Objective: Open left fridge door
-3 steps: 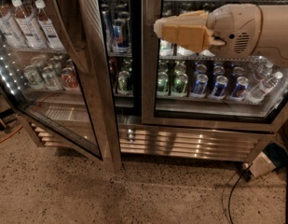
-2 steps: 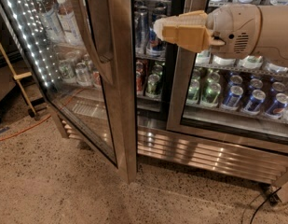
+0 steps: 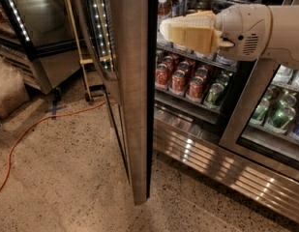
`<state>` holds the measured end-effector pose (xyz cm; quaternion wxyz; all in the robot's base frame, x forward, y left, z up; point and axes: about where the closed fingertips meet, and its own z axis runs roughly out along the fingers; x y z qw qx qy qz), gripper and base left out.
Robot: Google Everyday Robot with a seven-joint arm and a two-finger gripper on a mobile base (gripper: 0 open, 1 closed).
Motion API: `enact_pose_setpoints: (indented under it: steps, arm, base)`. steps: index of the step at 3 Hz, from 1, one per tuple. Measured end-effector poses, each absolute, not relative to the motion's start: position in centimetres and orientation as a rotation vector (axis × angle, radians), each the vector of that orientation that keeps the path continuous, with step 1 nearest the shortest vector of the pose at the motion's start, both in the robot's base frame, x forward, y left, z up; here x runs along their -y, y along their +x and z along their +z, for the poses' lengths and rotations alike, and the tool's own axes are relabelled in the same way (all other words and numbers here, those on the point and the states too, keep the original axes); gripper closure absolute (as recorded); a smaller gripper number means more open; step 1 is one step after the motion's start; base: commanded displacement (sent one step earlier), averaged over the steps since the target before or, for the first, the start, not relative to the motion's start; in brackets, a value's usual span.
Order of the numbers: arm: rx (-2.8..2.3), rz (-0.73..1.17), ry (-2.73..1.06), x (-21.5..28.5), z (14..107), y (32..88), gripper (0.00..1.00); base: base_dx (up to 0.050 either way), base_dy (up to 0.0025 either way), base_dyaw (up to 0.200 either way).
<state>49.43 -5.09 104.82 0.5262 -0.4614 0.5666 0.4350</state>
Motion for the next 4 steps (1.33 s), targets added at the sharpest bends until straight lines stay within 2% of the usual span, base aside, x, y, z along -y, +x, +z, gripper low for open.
enact_pose_setpoints:
  steps: [1,3,4]
  arm:
    - [-1.355,1.040,-1.103,5.09,104.82,49.43,1.00]
    - [-1.355,1.040,-1.103,5.09,104.82,49.43,1.00]
    - [-1.355,1.040,-1.103,5.09,104.82,49.43,1.00]
  base:
    - [-0.023,-0.00207,0.176]
    - [0.000,-0.00002,-0.192]
    - [0.000,0.00000,0.000]
